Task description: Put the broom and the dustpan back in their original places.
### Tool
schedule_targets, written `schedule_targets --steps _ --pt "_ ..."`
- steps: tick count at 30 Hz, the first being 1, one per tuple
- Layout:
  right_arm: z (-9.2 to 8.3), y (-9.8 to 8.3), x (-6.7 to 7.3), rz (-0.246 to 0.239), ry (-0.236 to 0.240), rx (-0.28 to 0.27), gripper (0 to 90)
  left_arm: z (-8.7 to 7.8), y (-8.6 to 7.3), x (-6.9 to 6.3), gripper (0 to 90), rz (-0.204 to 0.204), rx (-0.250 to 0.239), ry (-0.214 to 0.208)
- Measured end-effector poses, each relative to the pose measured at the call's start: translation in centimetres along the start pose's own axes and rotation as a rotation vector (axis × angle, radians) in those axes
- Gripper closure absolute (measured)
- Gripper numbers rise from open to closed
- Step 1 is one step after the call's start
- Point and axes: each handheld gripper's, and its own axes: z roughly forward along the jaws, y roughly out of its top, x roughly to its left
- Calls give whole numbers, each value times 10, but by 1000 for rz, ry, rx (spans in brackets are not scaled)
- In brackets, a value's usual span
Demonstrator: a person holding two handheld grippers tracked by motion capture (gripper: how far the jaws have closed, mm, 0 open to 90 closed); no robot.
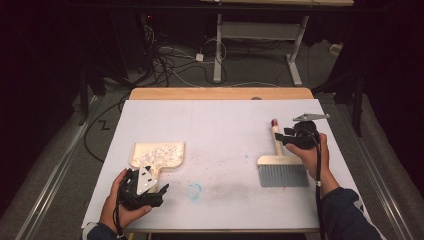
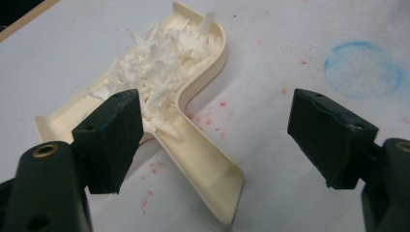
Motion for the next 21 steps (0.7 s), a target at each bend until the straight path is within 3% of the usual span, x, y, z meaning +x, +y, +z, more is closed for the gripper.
schedule_targets --steps 9,15,21 --pt "-9 3 2 -23 -46 -106 418 2 -1 -4 193 5 -10 18" --pt "-22 6 9 -48 -21 -188 340 4 -1 -5 188 14 -2 17" --pt "-35 6 19 -73 -49 -226 268 6 0 -9 188 28 -2 14"
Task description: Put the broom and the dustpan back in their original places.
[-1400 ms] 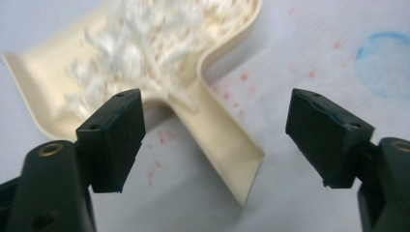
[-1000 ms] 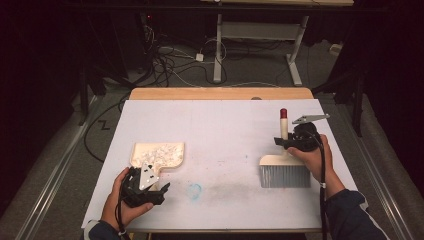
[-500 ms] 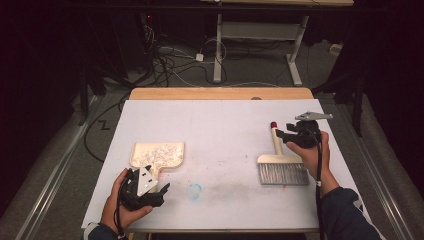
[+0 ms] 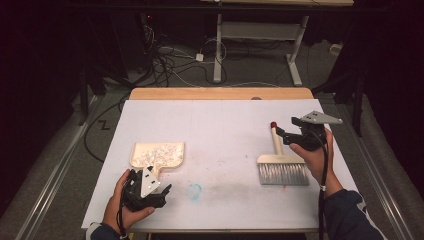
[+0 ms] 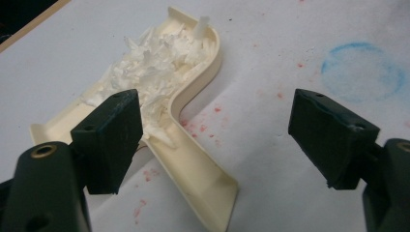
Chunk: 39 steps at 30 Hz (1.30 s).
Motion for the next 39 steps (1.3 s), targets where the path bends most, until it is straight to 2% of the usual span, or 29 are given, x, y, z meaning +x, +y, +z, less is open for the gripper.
schedule_targets --steps 2,7,15,21,26,39 --pt "-5 0 2 -9 -13 -13 216 1 0 -1 188 0 4 2" --pt "-15 1 7 -40 -39 -39 183 0 0 0 188 2 2 2" --pt "-28 2 21 -86 -5 -73 188 0 1 -4 188 7 15 -10" --pt "-37 4 31 -125 -1 -97 193 -1 1 -4 188 6 8 -9" --pt "-44 2 36 -148 7 -99 195 -1 2 -5 188 19 13 -6" --pt "-64 -6 46 -187 16 -124 194 -2 2 -5 189 15 10 -11"
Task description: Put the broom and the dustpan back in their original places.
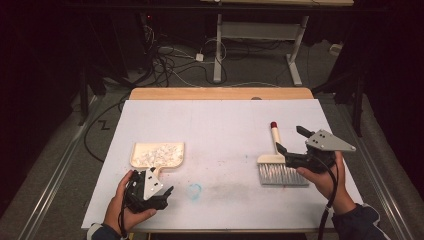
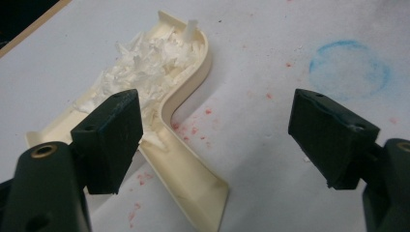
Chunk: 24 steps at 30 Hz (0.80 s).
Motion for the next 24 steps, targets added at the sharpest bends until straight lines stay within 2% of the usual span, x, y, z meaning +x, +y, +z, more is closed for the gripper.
schedule_targets --steps 12,24 --pt "-16 -11 7 -31 -6 -4 195 -1 0 1 189 -1 1 7" --pt "-34 -31 6 -36 -19 -4 198 1 2 1 188 6 -5 6"
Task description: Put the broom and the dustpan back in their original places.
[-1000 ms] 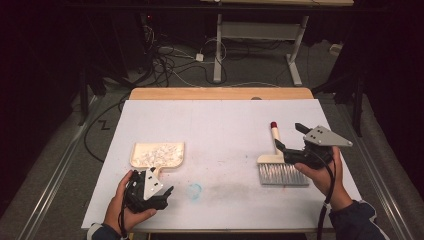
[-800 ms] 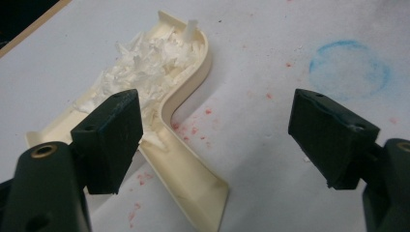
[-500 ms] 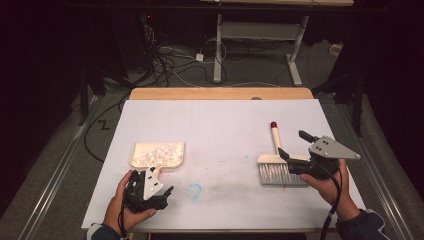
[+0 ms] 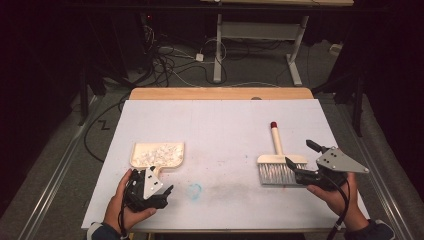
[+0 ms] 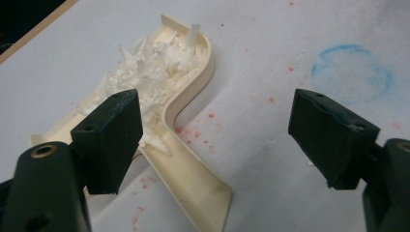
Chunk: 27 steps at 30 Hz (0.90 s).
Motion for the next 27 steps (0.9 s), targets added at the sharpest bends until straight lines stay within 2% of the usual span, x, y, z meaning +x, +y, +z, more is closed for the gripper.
schedule_targets --steps 6,14,16,20,23,27 --pt "-7 -13 0 -11 -7 16 198 0 0 -1 188 9 -16 -6" --pt "-10 -34 2 1 -16 45 199 -1 -1 -1 188 4 -31 -9" --pt "-10 -41 5 9 -14 49 199 -2 -1 0 188 6 -37 -14" --pt "-12 -54 14 -8 -5 63 198 -3 0 -2 188 14 -57 -17" --pt "-14 -58 16 6 4 64 198 -2 0 -3 188 22 -57 -14" --pt "-13 -58 17 0 10 63 194 -1 -1 -4 188 24 -47 -12"
